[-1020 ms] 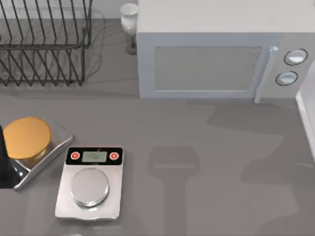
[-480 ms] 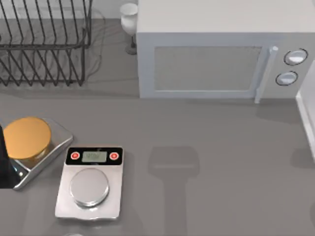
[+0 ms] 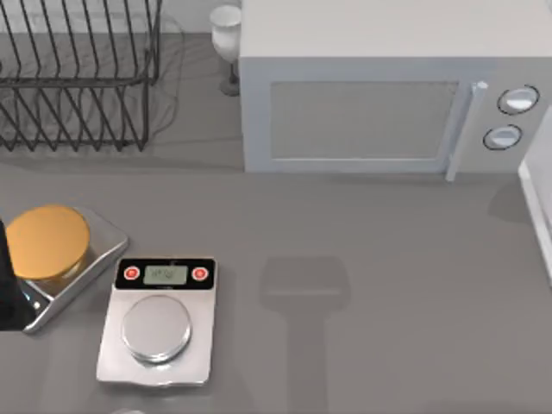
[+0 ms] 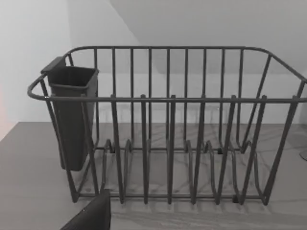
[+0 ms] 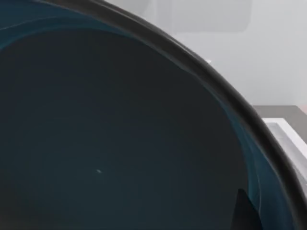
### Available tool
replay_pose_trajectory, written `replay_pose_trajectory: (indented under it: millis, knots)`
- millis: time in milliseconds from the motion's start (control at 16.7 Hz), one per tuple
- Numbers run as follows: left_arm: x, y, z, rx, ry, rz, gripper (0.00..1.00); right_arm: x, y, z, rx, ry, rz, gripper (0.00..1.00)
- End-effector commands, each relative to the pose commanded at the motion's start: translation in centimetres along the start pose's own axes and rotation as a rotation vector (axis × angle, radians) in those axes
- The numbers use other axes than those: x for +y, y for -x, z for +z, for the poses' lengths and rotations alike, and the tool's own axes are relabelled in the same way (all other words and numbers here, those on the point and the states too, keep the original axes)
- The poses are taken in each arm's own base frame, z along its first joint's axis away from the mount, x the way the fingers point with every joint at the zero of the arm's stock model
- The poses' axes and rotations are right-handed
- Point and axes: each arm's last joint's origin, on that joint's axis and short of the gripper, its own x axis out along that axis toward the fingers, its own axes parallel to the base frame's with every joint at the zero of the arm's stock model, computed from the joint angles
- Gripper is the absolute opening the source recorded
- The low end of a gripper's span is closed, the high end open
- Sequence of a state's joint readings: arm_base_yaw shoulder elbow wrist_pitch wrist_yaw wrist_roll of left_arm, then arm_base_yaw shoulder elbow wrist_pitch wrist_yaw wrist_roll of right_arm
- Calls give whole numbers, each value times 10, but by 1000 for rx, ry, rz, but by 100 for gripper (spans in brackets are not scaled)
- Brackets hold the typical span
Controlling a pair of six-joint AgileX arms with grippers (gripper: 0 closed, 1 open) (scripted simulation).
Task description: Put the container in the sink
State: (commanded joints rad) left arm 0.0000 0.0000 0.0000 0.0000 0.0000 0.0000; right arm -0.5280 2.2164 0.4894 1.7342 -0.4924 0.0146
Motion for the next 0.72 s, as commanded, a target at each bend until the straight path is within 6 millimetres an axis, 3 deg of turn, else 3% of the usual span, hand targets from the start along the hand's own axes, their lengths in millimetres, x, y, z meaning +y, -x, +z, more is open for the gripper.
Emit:
replay_pose_trajectory:
  millis: [240, 720]
  knots:
    - [0, 0, 0, 0, 0, 0, 100, 0, 0, 0, 0, 0, 0, 0]
    - [0, 0, 0, 0, 0, 0, 100, 0, 0, 0, 0, 0, 0, 60]
